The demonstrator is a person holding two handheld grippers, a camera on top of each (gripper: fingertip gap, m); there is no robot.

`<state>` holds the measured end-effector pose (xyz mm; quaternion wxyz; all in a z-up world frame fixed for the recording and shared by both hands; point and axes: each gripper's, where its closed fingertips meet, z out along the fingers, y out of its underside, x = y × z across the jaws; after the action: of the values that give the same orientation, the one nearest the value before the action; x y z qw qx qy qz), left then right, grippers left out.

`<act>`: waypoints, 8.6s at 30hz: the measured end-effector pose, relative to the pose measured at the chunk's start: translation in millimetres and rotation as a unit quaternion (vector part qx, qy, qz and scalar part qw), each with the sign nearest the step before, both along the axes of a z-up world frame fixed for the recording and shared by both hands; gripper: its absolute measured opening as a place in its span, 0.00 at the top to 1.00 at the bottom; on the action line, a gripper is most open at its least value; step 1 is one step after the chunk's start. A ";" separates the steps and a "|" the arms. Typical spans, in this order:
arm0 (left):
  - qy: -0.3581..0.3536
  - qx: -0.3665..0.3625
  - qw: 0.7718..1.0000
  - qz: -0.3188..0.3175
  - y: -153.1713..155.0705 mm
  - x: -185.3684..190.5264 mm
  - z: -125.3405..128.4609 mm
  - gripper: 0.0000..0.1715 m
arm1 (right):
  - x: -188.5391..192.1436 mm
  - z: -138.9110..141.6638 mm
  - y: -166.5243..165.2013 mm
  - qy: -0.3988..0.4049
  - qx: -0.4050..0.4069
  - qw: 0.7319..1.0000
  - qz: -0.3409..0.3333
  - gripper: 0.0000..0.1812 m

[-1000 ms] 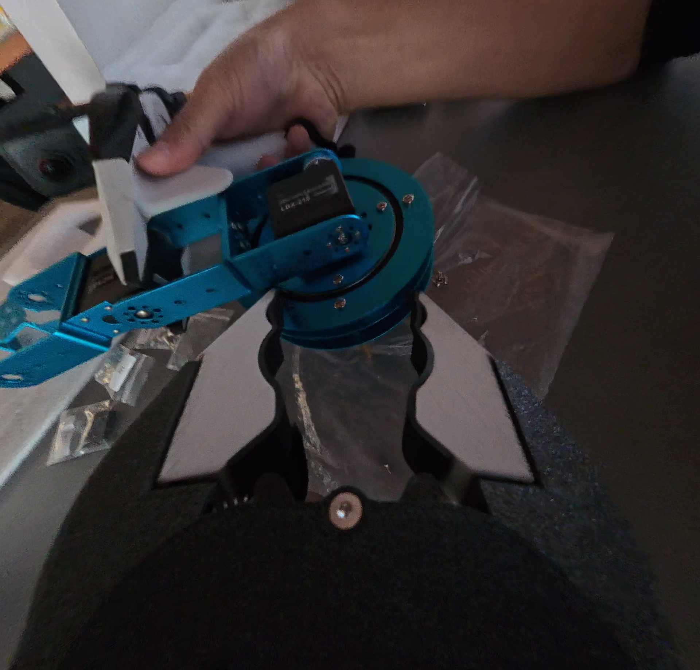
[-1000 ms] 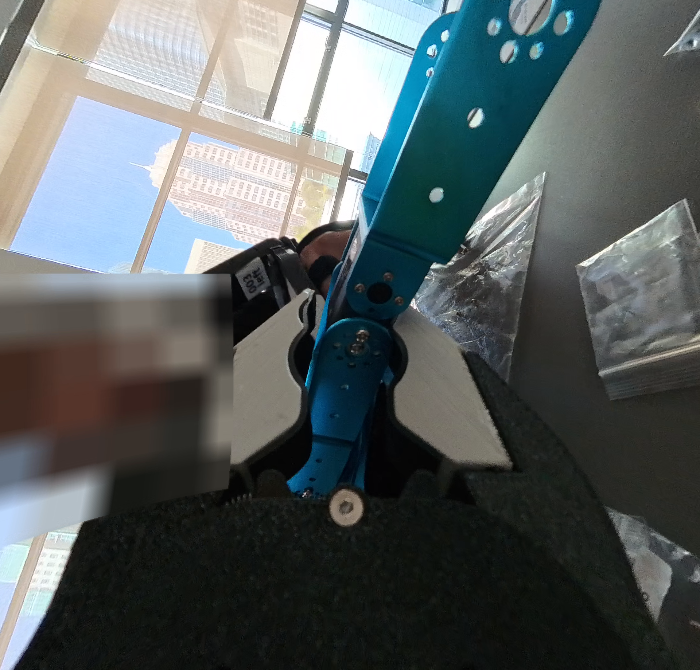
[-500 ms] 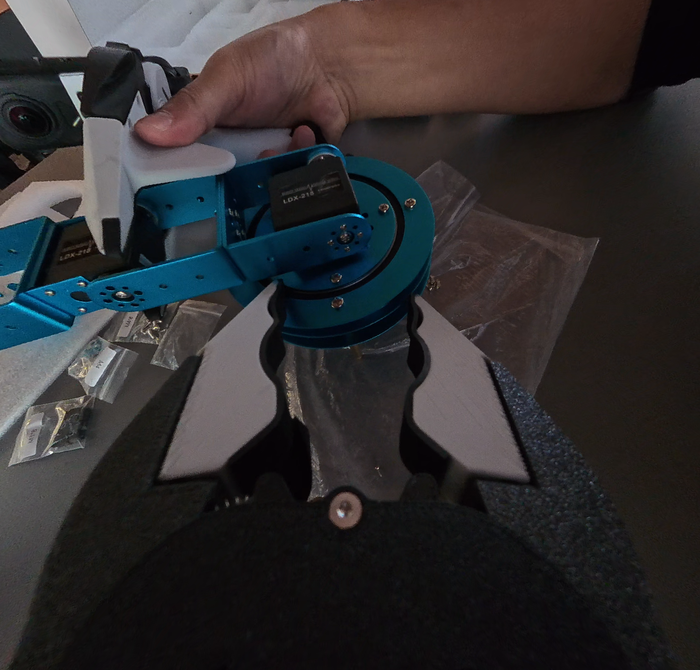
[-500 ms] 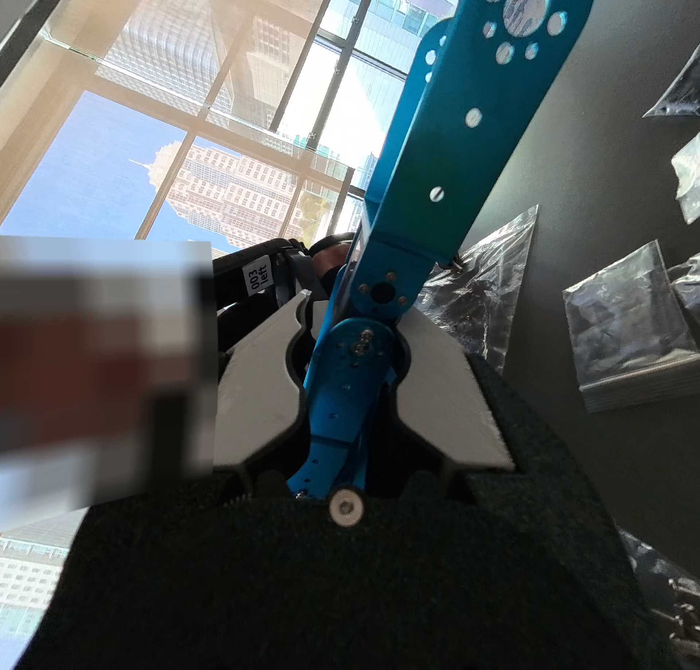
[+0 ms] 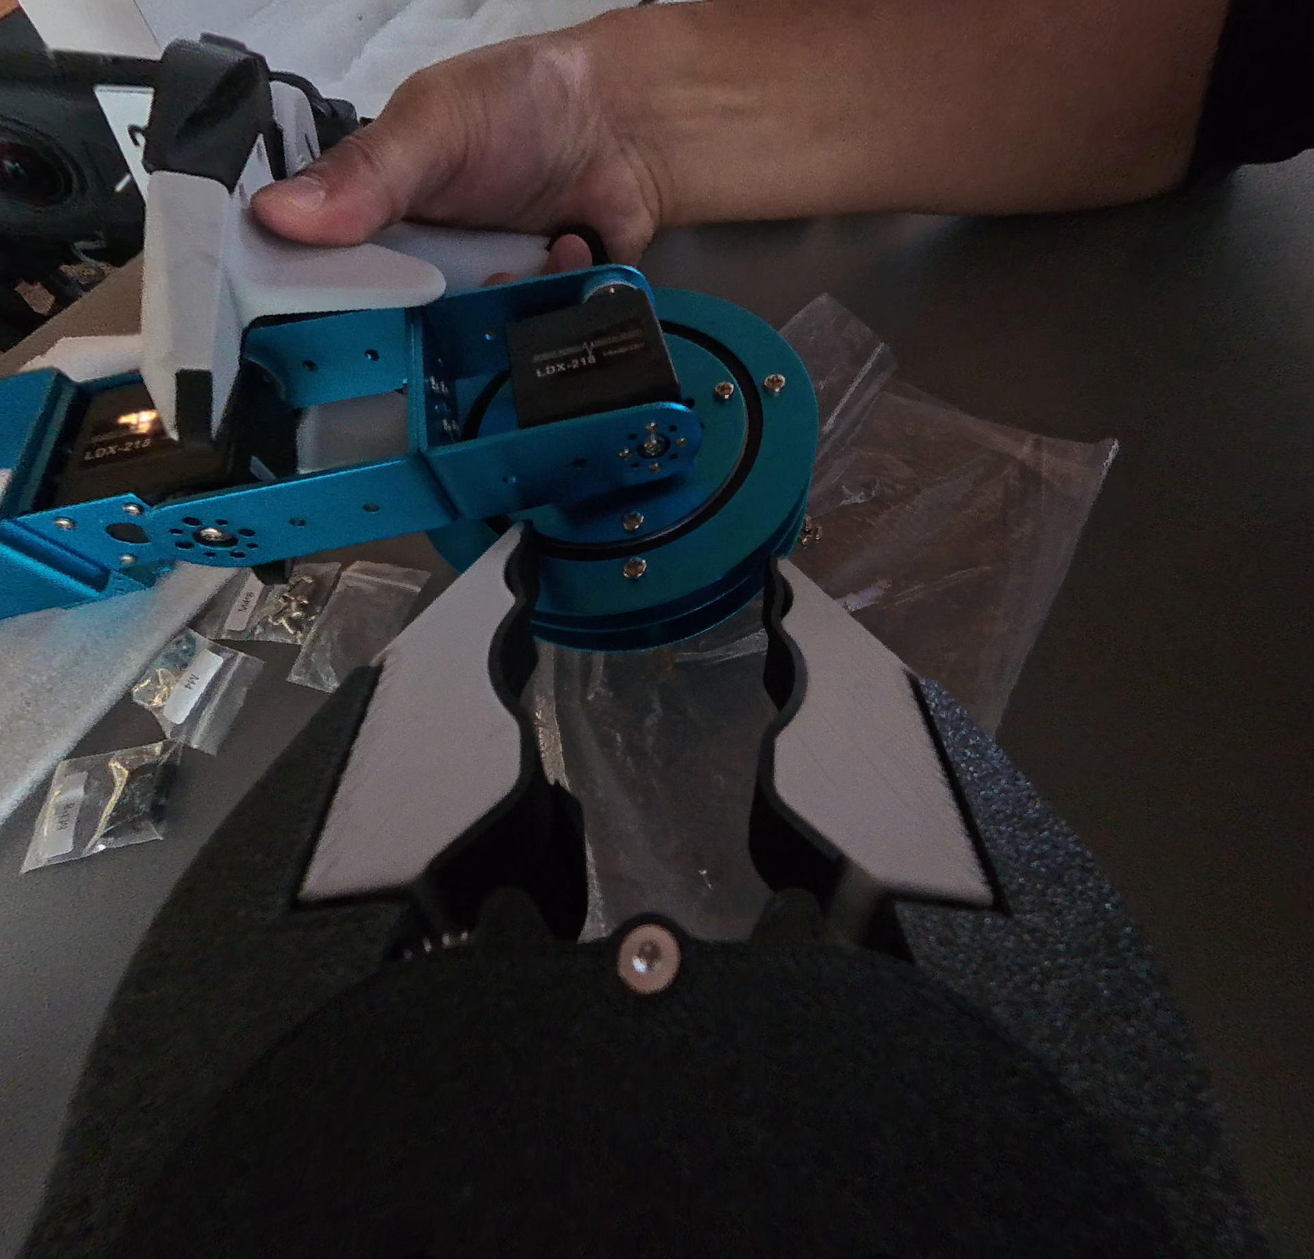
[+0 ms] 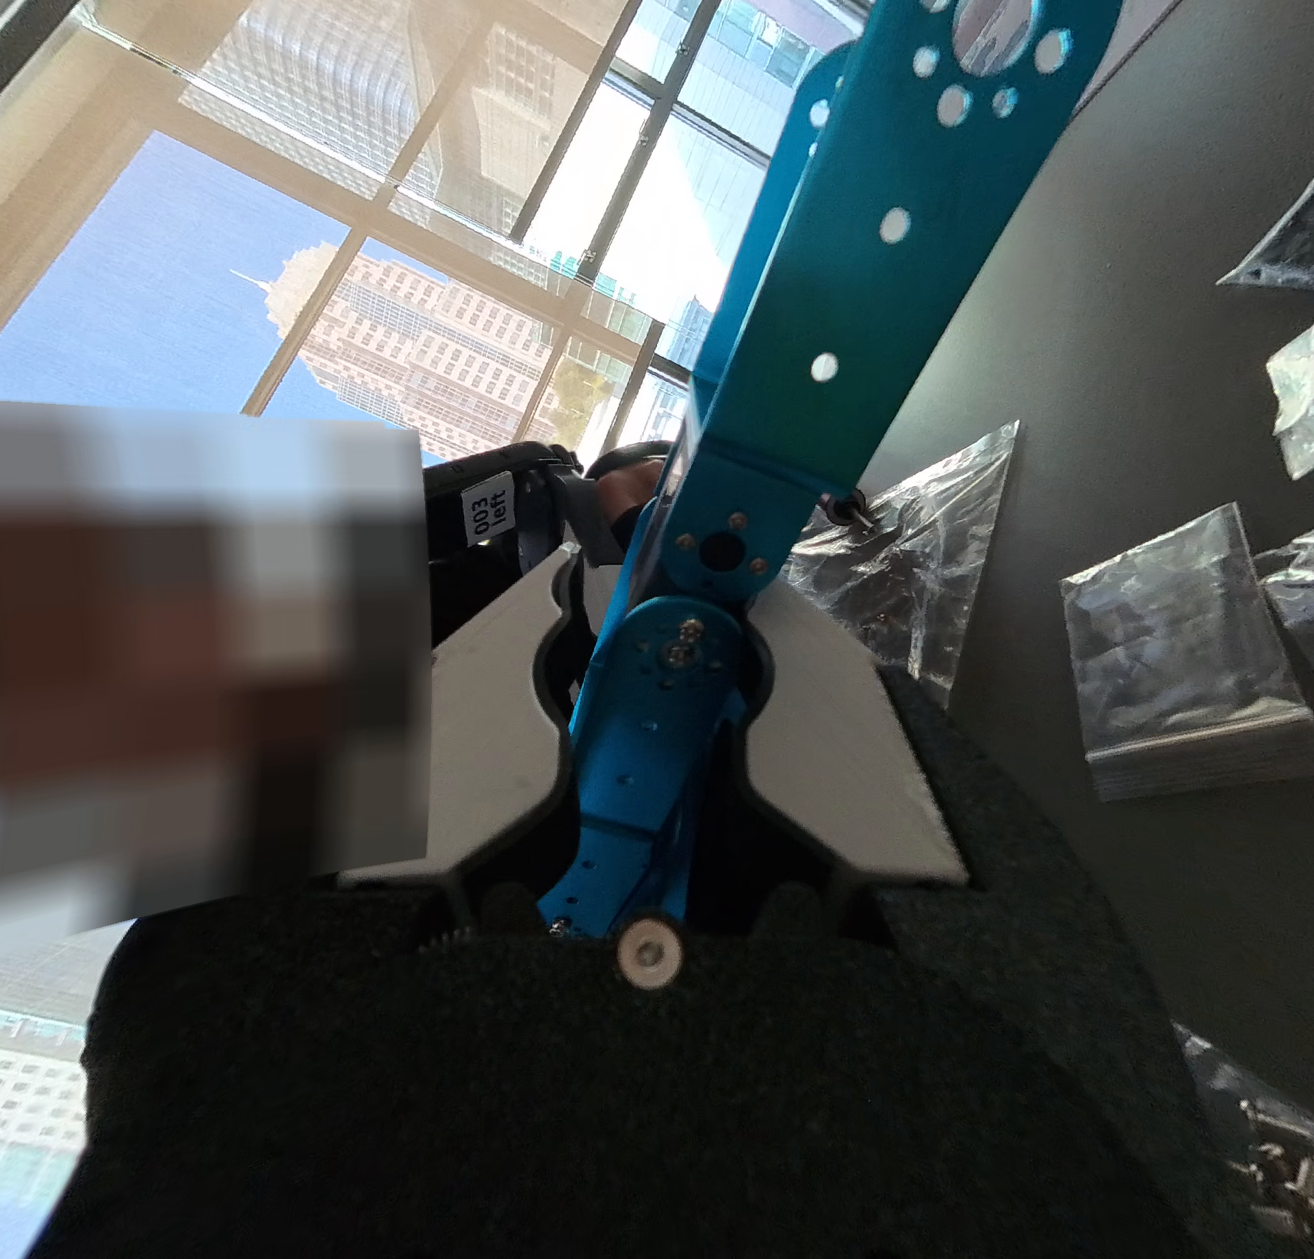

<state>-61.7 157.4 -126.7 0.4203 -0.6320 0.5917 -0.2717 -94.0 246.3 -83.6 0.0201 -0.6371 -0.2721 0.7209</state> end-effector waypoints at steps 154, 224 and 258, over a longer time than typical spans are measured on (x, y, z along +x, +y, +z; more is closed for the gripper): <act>-0.367 -0.023 0.930 -0.026 -24.1 35.6 115.6 0.85 | 64.7 106.4 -106.2 0.196 0.465 0.863 0.040 0.89; -0.372 -0.070 0.925 -0.032 -25.9 36.9 111.6 0.85 | 81.9 127.7 -95.0 0.108 0.579 0.807 -0.039 0.61; -0.373 -0.075 0.925 -0.026 -22.0 36.6 110.3 0.85 | 67.4 165.0 -102.7 -0.262 0.723 0.640 -0.010 0.74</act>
<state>-25.1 135.3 -16.4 0.5545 -0.4995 0.3862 -0.5421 -26.6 143.6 81.4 0.4094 -0.5842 -0.6940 0.0976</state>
